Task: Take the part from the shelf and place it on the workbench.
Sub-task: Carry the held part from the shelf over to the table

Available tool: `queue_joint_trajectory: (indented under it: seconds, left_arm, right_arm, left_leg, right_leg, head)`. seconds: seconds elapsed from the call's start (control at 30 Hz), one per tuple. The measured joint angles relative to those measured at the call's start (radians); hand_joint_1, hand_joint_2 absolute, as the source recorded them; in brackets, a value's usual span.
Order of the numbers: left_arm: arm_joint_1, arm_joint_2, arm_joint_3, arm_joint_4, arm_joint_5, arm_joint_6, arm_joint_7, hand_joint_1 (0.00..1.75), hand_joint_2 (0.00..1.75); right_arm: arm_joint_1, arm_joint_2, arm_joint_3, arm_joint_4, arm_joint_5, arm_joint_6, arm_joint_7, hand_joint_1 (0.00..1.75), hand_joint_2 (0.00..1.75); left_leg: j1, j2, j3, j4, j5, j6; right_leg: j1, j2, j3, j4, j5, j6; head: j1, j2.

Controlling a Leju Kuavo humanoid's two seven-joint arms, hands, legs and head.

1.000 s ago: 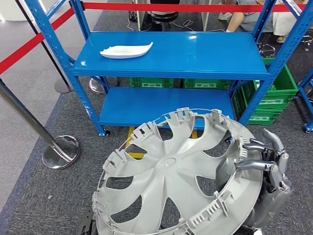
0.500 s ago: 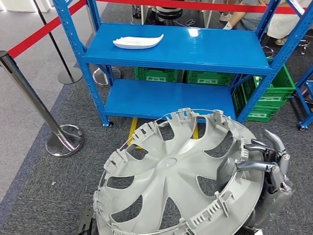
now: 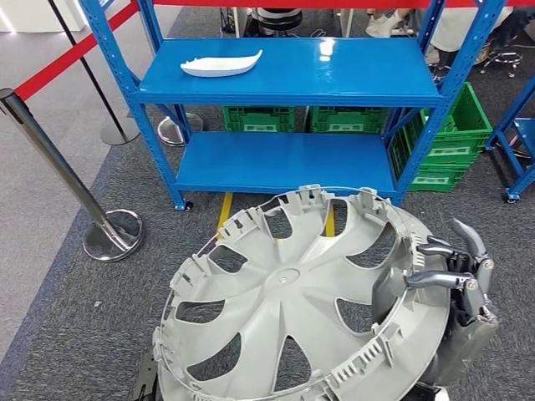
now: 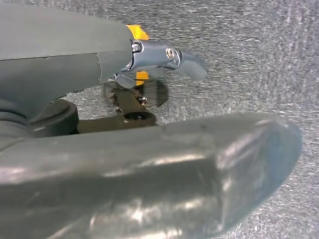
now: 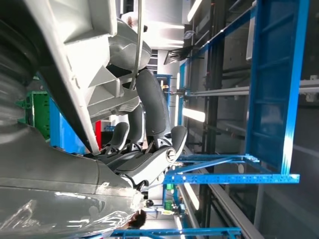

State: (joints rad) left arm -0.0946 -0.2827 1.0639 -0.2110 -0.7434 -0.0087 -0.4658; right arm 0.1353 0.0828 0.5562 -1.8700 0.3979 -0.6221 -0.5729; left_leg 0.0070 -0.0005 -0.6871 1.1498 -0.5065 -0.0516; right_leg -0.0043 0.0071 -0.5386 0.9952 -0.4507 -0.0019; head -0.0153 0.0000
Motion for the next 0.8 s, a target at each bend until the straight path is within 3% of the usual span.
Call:
queue_joint_trajectory:
  seconds: [0.03, 0.07, 0.1, 0.17, 0.23, 0.27, 0.37, 0.43, 0.53, 0.57, 0.6, 0.63, 0.73, 0.8]
  left_arm:
    - [0.000, 0.000, 0.000, 0.000, 0.000, 0.001, 0.000, 0.00, 1.75]
    - [0.001, 0.000, 0.000, 0.000, 0.000, 0.001, 0.000, 0.00, 1.75]
    - [0.001, 0.000, 0.000, 0.000, 0.000, 0.001, 0.000, 0.00, 1.75]
    - [0.001, 0.000, 0.000, 0.000, -0.001, 0.001, 0.000, 0.00, 1.75]
    - [-0.001, -0.001, 0.000, 0.000, -0.003, 0.001, 0.000, 0.00, 1.75]
    - [-0.002, -0.001, 0.000, 0.000, -0.004, 0.001, -0.001, 0.00, 1.75]
    - [-0.002, -0.003, 0.000, 0.000, -0.007, 0.004, -0.004, 0.00, 1.75]
    - [-0.002, -0.004, 0.000, 0.000, -0.009, 0.007, -0.007, 0.00, 1.75]
    - [-0.002, -0.004, 0.000, 0.000, -0.011, 0.008, -0.010, 0.00, 1.75]
    - [-0.001, -0.004, 0.000, 0.000, -0.011, 0.008, -0.010, 0.00, 1.75]
    - [0.000, -0.004, 0.000, 0.000, -0.011, 0.008, -0.010, 0.00, 1.75]
    - [0.000, -0.004, 0.001, 0.000, -0.011, 0.008, -0.010, 0.00, 1.75]
    - [0.000, -0.005, 0.001, 0.000, -0.010, 0.009, -0.009, 0.00, 1.75]
    - [0.002, -0.005, 0.001, 0.000, -0.010, 0.012, -0.008, 0.00, 1.75]
  right_arm:
    - [0.002, 0.000, -0.002, 0.000, -0.001, -0.001, -0.006, 1.75, 1.75]
    - [0.004, 0.000, -0.003, 0.000, 0.001, -0.002, -0.011, 1.75, 1.75]
    - [0.006, 0.001, -0.005, 0.000, 0.006, -0.005, -0.014, 1.75, 1.75]
    - [0.010, 0.003, -0.008, -0.002, 0.015, -0.011, -0.018, 1.75, 1.75]
    - [0.012, 0.005, -0.011, -0.006, 0.020, -0.019, -0.021, 1.75, 1.75]
    - [0.012, 0.006, -0.012, -0.008, 0.022, -0.022, -0.022, 1.75, 1.75]
    - [0.013, 0.007, -0.014, -0.013, 0.028, -0.032, -0.025, 1.75, 1.75]
    - [0.013, 0.007, -0.017, -0.016, 0.032, -0.038, -0.028, 1.75, 1.75]
    - [0.014, 0.007, -0.019, -0.018, 0.033, -0.039, -0.034, 1.75, 1.75]
    - [0.015, 0.007, -0.019, -0.018, 0.032, -0.039, -0.035, 1.75, 1.75]
    - [0.015, 0.007, -0.019, -0.018, 0.032, -0.039, -0.035, 1.75, 1.75]
    - [0.016, 0.007, -0.019, -0.019, 0.029, -0.040, -0.035, 1.75, 1.75]
    - [0.019, 0.009, -0.021, -0.023, 0.011, -0.045, -0.037, 1.75, 1.75]
    - [0.022, 0.012, -0.023, -0.026, -0.001, -0.049, -0.038, 1.75, 1.75]
  left_leg:
    - [0.000, 0.000, -0.019, 0.061, -0.030, -0.002]
    - [0.000, 0.000, -0.025, 0.097, -0.041, -0.003]
    - [0.000, 0.000, -0.011, 0.094, -0.032, -0.003]
    - [0.000, 0.000, 0.071, -0.014, 0.018, 0.002]
    - [-0.001, 0.000, 0.156, -0.142, 0.048, 0.009]
    - [-0.002, 0.000, 0.176, -0.176, 0.051, 0.013]
    - [-0.003, 0.000, 0.174, -0.189, 0.054, 0.031]
    - [0.000, 0.002, 0.169, -0.192, 0.062, 0.045]
    - [0.001, 0.003, 0.156, -0.191, 0.071, 0.054]
    - [0.001, 0.004, 0.152, -0.190, 0.074, 0.054]
    - [0.001, 0.004, 0.149, -0.189, 0.076, 0.053]
    - [0.001, 0.004, 0.147, -0.188, 0.077, 0.052]
    - [-0.003, 0.007, 0.145, -0.180, 0.076, 0.044]
    - [-0.008, 0.014, 0.141, -0.176, 0.077, 0.034]
  right_leg:
    - [0.001, 0.000, -0.010, 0.001, 0.007, 0.000]
    - [0.001, 0.000, -0.020, 0.001, 0.014, 0.001]
    - [0.001, 0.000, -0.028, 0.002, 0.020, 0.003]
    - [0.001, 0.001, -0.037, 0.002, 0.029, 0.008]
    - [0.005, 0.001, -0.043, 0.004, 0.035, 0.016]
    - [0.006, 0.001, -0.045, 0.005, 0.038, 0.021]
    - [0.006, 0.000, -0.051, 0.008, 0.044, 0.038]
    - [0.004, 0.000, -0.074, 0.055, 0.010, 0.049]
    - [0.002, -0.001, -0.159, 0.253, -0.092, 0.061]
    - [0.002, -0.001, -0.175, 0.297, -0.106, 0.062]
    - [0.002, -0.001, -0.171, 0.299, -0.100, 0.062]
    - [0.002, -0.002, -0.147, 0.262, -0.077, 0.061]
    - [0.005, -0.033, -0.036, 0.059, -0.004, 0.052]
    - [0.009, -0.040, -0.019, 0.017, 0.000, 0.038]
  head:
    - [0.000, 0.000]
    - [0.000, 0.000]
    - [0.000, 0.000]
    - [0.000, 0.000]
    - [0.000, 0.000]
    - [0.000, 0.000]
    - [0.000, 0.000]
    - [0.004, 0.000]
    - [0.008, 0.000]
    - [0.008, 0.000]
    - [0.008, 0.000]
    - [0.008, 0.000]
    - [0.009, 0.000]
    - [0.009, 0.000]
